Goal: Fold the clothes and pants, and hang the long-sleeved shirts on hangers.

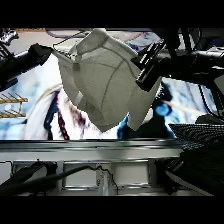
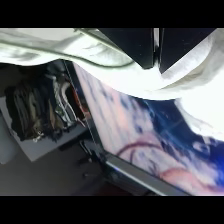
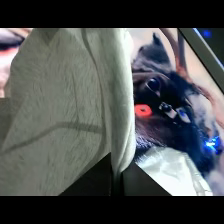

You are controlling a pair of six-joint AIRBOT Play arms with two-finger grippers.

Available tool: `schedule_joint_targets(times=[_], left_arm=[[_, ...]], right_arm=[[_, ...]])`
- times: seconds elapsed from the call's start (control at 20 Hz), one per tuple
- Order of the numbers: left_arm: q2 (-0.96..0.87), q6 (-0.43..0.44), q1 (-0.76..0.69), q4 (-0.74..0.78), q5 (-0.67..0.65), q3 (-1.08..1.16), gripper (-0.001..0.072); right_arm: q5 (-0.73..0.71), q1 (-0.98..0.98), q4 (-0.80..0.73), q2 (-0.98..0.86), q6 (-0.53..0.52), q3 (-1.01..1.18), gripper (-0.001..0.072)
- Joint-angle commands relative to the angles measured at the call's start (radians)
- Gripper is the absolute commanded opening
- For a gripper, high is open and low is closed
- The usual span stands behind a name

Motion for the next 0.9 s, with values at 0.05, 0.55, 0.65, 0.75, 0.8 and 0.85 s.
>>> schedule_joint_targets(times=[0.05, 0.55, 0.65, 0.75, 0.8, 0.85], left_arm=[[-0.089, -0.033, 0.001, -0.001, -0.040, 0.039, 0.0011], [-0.130, -0.033, 0.008, -0.076, -0.088, 0.122, 0.0012], [-0.129, -0.033, 0.008, -0.076, -0.123, 0.174, 0.0011], [-0.128, -0.033, 0.008, -0.076, -0.165, 0.225, 0.0011], [-0.128, -0.032, 0.007, -0.076, -0.191, 0.252, 0.0012], [-0.126, -0.033, 0.007, -0.076, -0.218, 0.278, 0.0012]], right_arm=[[-0.010, 0.009, -0.034, 0.001, -0.079, 0.001, 0.0026], [0.013, 0.009, -0.110, -0.002, -0.130, 0.000, 0.0026], [0.015, 0.009, -0.144, -0.002, -0.130, 0.000, 0.0026], [0.016, 0.009, -0.169, -0.003, -0.130, -0.001, 0.0026], [0.019, 0.009, -0.178, -0.003, -0.130, -0.003, 0.0026], [0.033, 0.009, -0.187, -0.007, -0.130, -0.003, 0.0026]])
